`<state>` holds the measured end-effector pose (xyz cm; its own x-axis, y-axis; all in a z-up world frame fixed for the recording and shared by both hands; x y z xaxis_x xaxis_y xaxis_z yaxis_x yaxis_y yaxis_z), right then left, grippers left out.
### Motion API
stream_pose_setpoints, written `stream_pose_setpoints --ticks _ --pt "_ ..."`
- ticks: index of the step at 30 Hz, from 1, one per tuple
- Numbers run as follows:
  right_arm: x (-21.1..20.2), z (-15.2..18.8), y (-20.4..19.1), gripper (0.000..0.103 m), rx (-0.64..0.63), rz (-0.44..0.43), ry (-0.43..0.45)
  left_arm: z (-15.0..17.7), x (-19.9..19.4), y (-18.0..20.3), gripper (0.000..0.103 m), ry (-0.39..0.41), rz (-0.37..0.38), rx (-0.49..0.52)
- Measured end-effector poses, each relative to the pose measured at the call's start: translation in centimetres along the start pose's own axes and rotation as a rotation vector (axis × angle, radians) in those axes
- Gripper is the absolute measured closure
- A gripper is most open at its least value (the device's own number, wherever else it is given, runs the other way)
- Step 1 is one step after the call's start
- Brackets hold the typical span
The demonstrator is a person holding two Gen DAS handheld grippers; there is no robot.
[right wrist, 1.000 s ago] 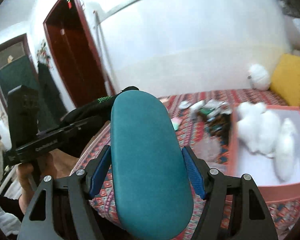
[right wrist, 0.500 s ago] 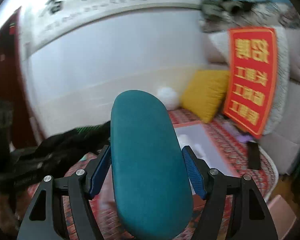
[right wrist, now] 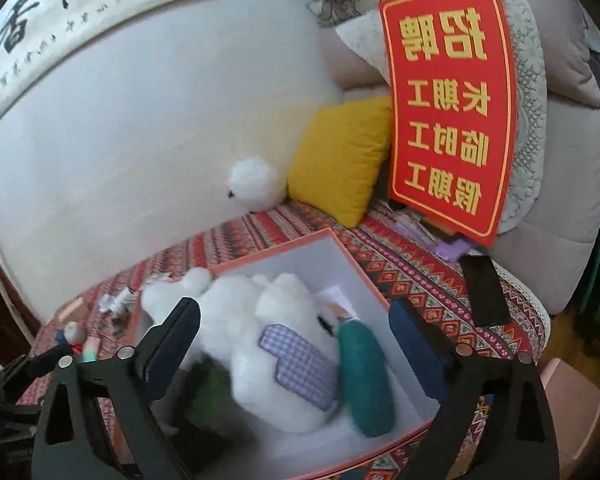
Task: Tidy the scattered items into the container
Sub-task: 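Lower the glove and teal case into the pink box and open both tools, then grasp the grey cup with the left tool while the right grasps the twine ball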
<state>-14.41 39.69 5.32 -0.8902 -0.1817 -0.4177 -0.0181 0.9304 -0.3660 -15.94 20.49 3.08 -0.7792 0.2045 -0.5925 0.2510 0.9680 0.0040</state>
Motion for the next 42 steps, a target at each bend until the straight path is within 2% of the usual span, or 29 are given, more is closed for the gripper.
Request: stream_pose_setpoints --ticks 3,7,11,15,17,19,21,23,26,33,36,39,40,42 --pt "-0.5 0.6 -2.9 0.004 -0.021 -0.054 -0.009 0.8 -1.2 -3.0 0.012 -0.012 -0.017 -0.042" --pt "-0.2 2.5 -9.5 0.001 -0.107 -0.155 -0.040 2.6 -2.8 -7.7 0.011 -0.013 -0.081 -0.083" --pt "2.8 6.5 -17.5 0.001 -0.193 -0.298 -0.166 5.5 -3.8 -14.5 0.010 -0.033 -0.185 -0.139" --pt "8.6 11.4 -24.5 0.001 -0.254 -0.376 -0.319 8.3 -3.4 -22.1 0.010 -0.066 -0.332 -0.210" --pt "11.7 12.9 -27.0 0.001 -0.239 -0.410 -0.383 9.6 -2.5 -26.2 0.010 -0.081 -0.424 -0.252" --pt "14.8 13.2 -28.3 0.001 -0.191 -0.451 -0.423 10.4 -1.1 -29.1 0.010 -0.099 -0.512 -0.269" --pt "18.9 12.8 -30.0 0.001 -0.112 -0.498 -0.465 10.9 1.0 -31.0 0.010 -0.120 -0.559 -0.274" --pt "23.4 12.0 -31.9 0.001 -0.020 -0.545 -0.509 11.2 3.6 -32.4 0.010 -0.148 -0.585 -0.280" --pt "30.4 11.5 -34.5 0.001 0.072 -0.619 -0.608 11.1 7.6 -33.4 0.010 -0.181 -0.580 -0.288" --pt "46.1 13.4 -39.8 0.001 0.125 -0.686 -0.868 9.9 14.7 -35.0 0.010 -0.210 -0.601 -0.288" --pt "50.6 14.7 -41.4 0.001 0.144 -0.726 -0.949 10.0 16.4 -36.6 0.011 -0.227 -0.624 -0.312" --pt "54.4 16.8 -43.2 0.001 0.123 -0.722 -1.031 10.9 17.3 -38.4 0.034 -0.254 -0.616 -0.354" --pt "55.5 17.6 -43.8 0.001 0.110 -0.714 -1.056 11.1 17.7 -38.9 0.047 -0.269 -0.607 -0.360" --pt "56.9 19.2 -44.6 0.003 0.060 -0.667 -1.089 11.4 18.1 -39.6 0.051 -0.268 -0.605 -0.354"
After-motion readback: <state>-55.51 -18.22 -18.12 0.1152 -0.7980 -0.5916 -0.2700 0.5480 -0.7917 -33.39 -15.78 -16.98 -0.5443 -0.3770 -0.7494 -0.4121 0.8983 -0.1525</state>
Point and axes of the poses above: each gripper's, at about its wrist camera, not at the fingertips, and x roughly the way its jaws point, y to its right, z to its underside, the point moved 4 cm from there along x, roughly the way its jaws point, and after that the axes turned 14 degrees about -z, right-handed, at the moved point
